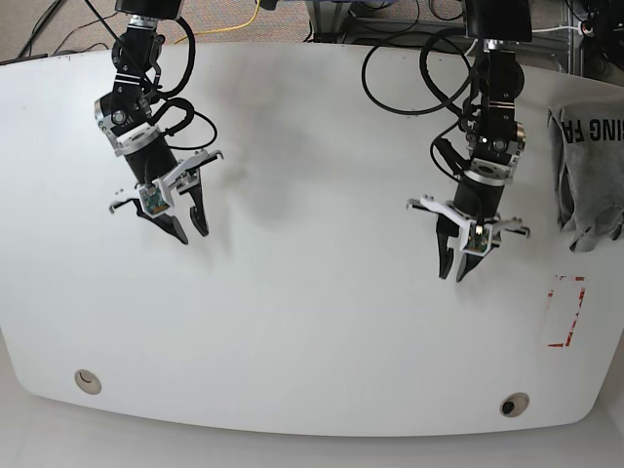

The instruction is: Layout the t-shirt on the table in an organized manner, then fold the t-shirt properly

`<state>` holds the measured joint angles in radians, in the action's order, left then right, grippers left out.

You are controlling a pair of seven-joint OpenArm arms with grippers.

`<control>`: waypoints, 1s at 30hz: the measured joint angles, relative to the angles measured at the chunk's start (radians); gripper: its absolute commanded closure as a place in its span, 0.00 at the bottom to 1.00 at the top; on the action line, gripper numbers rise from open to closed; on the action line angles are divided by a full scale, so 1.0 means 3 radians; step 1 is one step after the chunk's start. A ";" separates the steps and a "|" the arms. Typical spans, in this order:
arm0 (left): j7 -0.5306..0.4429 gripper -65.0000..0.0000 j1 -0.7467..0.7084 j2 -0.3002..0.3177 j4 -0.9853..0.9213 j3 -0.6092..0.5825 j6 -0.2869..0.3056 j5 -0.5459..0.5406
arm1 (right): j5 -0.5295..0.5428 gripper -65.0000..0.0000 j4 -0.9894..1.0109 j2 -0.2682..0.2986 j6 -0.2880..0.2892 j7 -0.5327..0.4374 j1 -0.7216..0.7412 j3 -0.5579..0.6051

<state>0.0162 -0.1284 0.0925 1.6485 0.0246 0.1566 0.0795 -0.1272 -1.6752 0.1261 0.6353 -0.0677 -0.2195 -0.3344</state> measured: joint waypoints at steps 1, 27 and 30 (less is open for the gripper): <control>-0.0001 0.82 -0.0088 -0.0025 0.0058 0.0010 -0.0004 0.0005 | 0.0000 0.72 -0.0022 -0.0009 0.0000 -0.0071 -0.0093 -0.0034; -0.0046 0.82 -0.2867 -0.0112 0.1069 0.0028 -0.0023 0.0011 | 0.1366 0.72 -0.0895 -0.0122 -0.0013 -0.0146 -0.2566 -0.0276; -0.0212 0.82 -0.3108 -0.0114 0.1067 0.0045 -0.0025 0.0009 | 0.1520 0.72 -0.0895 -0.0103 -0.0019 -0.0150 -0.2805 -0.0276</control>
<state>-0.0475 -1.0607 0.0582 1.9686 0.0380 0.1490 0.0822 0.3286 -1.9438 0.0952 0.6296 -0.1127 -1.0611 -0.4171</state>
